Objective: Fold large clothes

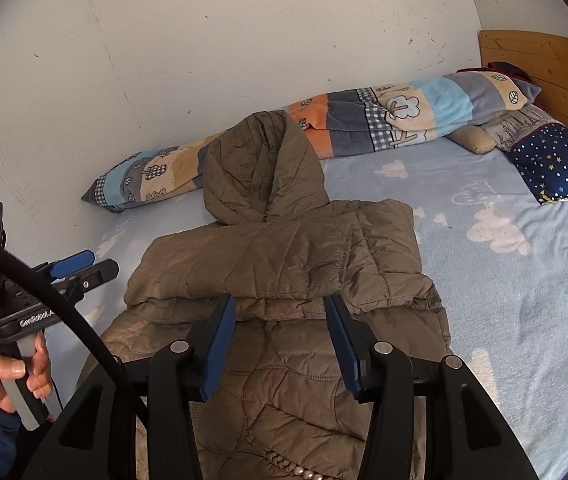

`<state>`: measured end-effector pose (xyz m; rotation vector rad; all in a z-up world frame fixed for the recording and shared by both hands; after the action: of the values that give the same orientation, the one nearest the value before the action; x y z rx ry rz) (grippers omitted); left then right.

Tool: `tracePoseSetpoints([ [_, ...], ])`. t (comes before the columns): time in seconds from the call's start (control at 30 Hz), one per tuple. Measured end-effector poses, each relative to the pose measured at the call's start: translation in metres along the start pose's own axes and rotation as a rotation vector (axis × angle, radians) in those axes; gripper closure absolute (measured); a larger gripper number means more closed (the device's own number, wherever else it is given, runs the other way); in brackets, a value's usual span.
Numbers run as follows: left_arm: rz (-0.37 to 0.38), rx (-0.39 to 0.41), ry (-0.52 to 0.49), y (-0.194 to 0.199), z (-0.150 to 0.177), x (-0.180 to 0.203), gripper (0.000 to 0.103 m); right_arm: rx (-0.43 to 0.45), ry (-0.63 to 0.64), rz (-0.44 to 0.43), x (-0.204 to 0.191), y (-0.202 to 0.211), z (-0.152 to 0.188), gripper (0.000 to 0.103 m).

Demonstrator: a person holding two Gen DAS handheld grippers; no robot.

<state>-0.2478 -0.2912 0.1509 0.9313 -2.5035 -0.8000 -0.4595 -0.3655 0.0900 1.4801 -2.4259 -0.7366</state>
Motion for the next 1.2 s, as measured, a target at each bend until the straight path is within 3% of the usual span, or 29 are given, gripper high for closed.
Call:
tracePoseSetpoints([
  [0.13,-0.016,0.018,0.075,-0.039,-0.011,-0.028,0.031,-0.043,-0.031,0.028,0.012,-0.019,0.003,0.052],
  [0.27,0.001,-0.054,0.142,-0.074,-0.013,-0.051,0.031,-0.100,-0.061,0.033,0.018,-0.041,0.009,0.052],
  [0.47,-0.001,-0.040,0.168,-0.080,-0.030,-0.078,0.031,-0.142,-0.081,0.022,0.023,-0.062,-0.008,0.052],
  [0.63,-0.013,-0.025,0.237,-0.080,-0.052,-0.108,0.031,-0.129,-0.069,-0.007,0.013,-0.082,-0.067,0.051],
  [0.83,-0.022,-0.036,0.275,-0.087,-0.064,-0.124,0.030,-0.178,-0.099,-0.069,0.002,-0.131,-0.138,0.049],
  [1.2,-0.045,-0.104,0.292,-0.114,-0.066,-0.141,0.030,-0.222,0.024,0.032,0.005,-0.241,-0.241,0.048],
])
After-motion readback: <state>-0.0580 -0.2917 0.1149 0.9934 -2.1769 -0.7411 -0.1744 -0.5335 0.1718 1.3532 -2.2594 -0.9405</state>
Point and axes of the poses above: each gripper's, at about its wrist camera, not at the fingertips, and y roughly against the way its jaws point, x to its right, z to its underside, the point moved 3 cm from there along -y, roughly the way its jaws point, and after that the axes turned 9 degrees about y, right-handed, at the moved point
